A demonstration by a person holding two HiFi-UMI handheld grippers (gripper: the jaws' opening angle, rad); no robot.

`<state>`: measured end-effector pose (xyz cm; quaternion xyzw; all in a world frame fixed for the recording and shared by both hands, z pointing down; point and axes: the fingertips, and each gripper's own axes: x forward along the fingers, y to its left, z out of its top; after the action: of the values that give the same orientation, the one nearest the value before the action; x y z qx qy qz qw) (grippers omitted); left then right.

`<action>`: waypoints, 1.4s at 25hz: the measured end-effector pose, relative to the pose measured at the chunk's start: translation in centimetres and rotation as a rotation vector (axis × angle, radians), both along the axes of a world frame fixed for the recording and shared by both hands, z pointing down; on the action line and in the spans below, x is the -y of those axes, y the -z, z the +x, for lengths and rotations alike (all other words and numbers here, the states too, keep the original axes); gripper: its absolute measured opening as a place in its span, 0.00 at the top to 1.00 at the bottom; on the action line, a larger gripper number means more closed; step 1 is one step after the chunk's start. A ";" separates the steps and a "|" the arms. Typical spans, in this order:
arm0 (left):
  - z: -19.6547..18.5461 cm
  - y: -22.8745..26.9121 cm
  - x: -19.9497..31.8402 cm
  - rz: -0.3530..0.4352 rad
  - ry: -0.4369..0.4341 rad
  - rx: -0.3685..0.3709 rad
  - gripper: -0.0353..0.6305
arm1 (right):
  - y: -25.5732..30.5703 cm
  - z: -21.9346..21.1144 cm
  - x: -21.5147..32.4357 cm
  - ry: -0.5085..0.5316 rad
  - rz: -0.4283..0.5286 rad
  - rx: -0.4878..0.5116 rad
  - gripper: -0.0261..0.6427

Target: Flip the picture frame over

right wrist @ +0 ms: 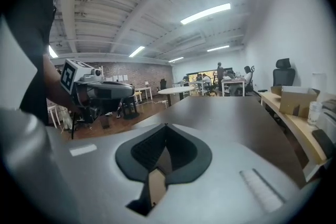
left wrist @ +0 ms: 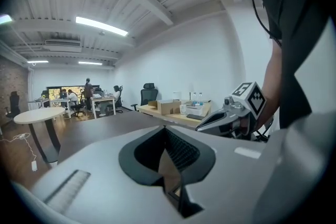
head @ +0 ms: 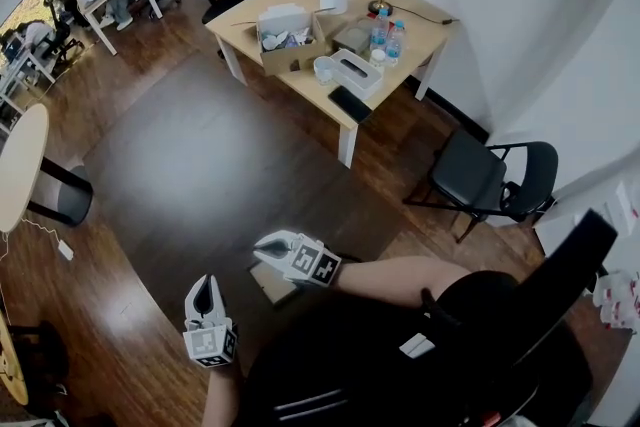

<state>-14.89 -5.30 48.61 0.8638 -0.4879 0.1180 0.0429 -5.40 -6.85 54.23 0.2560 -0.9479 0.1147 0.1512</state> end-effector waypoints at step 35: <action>0.1 0.3 0.3 0.013 0.003 -0.013 0.95 | -1.1 0.4 1.0 -0.038 -0.103 0.050 0.96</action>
<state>-14.78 -5.58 48.36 0.8641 -0.4896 0.1093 0.0407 -4.98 -7.83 55.33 0.2626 -0.9392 0.1726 0.1385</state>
